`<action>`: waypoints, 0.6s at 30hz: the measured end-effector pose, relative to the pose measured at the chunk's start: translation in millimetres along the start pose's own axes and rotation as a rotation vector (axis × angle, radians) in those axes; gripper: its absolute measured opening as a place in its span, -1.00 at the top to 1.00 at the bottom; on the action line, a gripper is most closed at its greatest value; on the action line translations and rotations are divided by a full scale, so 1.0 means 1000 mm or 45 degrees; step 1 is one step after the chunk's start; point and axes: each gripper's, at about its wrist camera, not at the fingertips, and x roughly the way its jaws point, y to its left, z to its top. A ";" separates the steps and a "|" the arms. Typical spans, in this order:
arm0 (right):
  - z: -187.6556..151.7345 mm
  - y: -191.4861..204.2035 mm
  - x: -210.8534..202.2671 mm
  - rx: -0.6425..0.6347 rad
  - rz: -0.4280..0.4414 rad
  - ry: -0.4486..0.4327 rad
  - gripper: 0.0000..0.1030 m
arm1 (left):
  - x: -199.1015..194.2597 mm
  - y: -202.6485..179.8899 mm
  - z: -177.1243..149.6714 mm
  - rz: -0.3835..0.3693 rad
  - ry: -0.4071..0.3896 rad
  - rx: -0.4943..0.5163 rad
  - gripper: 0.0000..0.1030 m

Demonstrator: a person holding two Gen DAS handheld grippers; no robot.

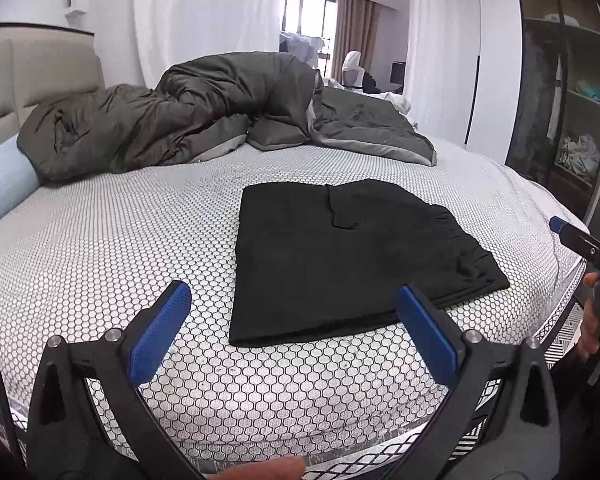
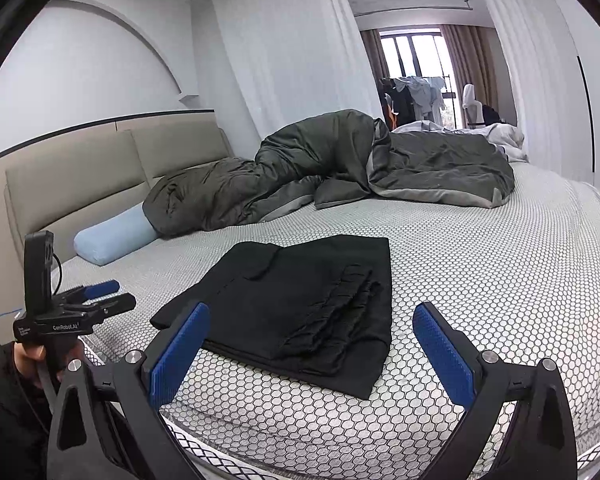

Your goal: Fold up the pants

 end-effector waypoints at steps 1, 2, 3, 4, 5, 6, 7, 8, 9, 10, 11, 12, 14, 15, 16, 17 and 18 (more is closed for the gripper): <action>-0.001 0.001 0.000 -0.004 0.002 0.003 -1.00 | 0.000 -0.001 0.000 0.002 -0.002 0.007 -0.98; -0.001 0.001 0.001 -0.008 0.003 0.006 -1.00 | -0.001 -0.002 -0.001 0.006 -0.003 0.011 -0.98; -0.002 0.002 0.001 -0.012 0.002 0.009 -1.00 | 0.000 -0.002 0.000 0.009 -0.001 0.012 -0.98; -0.002 0.003 0.001 -0.018 0.002 0.011 -1.00 | 0.000 -0.003 0.000 0.009 0.000 0.013 -0.98; -0.002 0.003 0.002 -0.023 0.001 0.009 -1.00 | -0.001 -0.003 0.000 0.006 -0.004 0.013 -0.98; -0.002 0.003 0.001 -0.028 0.001 0.004 -1.00 | -0.002 -0.003 0.000 0.007 -0.007 0.016 -0.98; -0.002 0.005 0.001 -0.033 0.002 0.001 -1.00 | -0.002 -0.004 0.000 0.013 -0.010 0.020 -0.98; -0.002 0.005 0.000 -0.038 0.002 -0.001 -1.00 | -0.003 -0.004 0.000 0.016 -0.012 0.024 -0.98; -0.002 0.005 0.000 -0.042 0.003 -0.003 -1.00 | -0.003 -0.004 0.000 0.015 -0.014 0.026 -0.98; -0.003 0.005 0.000 -0.045 0.003 -0.005 -1.00 | -0.003 -0.004 0.000 0.013 -0.017 0.028 -0.98; -0.003 0.006 0.000 -0.048 0.003 -0.007 -1.00 | -0.004 -0.005 -0.001 0.014 -0.017 0.031 -0.98; -0.003 0.006 0.000 -0.052 0.002 -0.011 -1.00 | -0.001 -0.003 0.001 0.016 -0.018 0.033 -0.98; -0.003 0.007 -0.001 -0.058 0.003 -0.016 -1.00 | -0.002 -0.003 0.000 0.017 -0.019 0.035 -0.98; -0.003 0.008 -0.001 -0.061 0.003 -0.017 -1.00 | -0.002 -0.003 0.001 0.016 -0.019 0.035 -0.98; -0.003 0.008 -0.001 -0.064 0.005 -0.016 -1.00 | -0.002 -0.003 0.001 0.017 -0.021 0.035 -0.98; -0.003 0.009 -0.001 -0.068 0.004 -0.016 -1.00 | -0.002 -0.004 0.000 0.018 -0.021 0.035 -0.98; -0.003 0.009 -0.002 -0.072 0.005 -0.017 -1.00 | -0.002 -0.004 0.000 0.016 -0.021 0.034 -0.98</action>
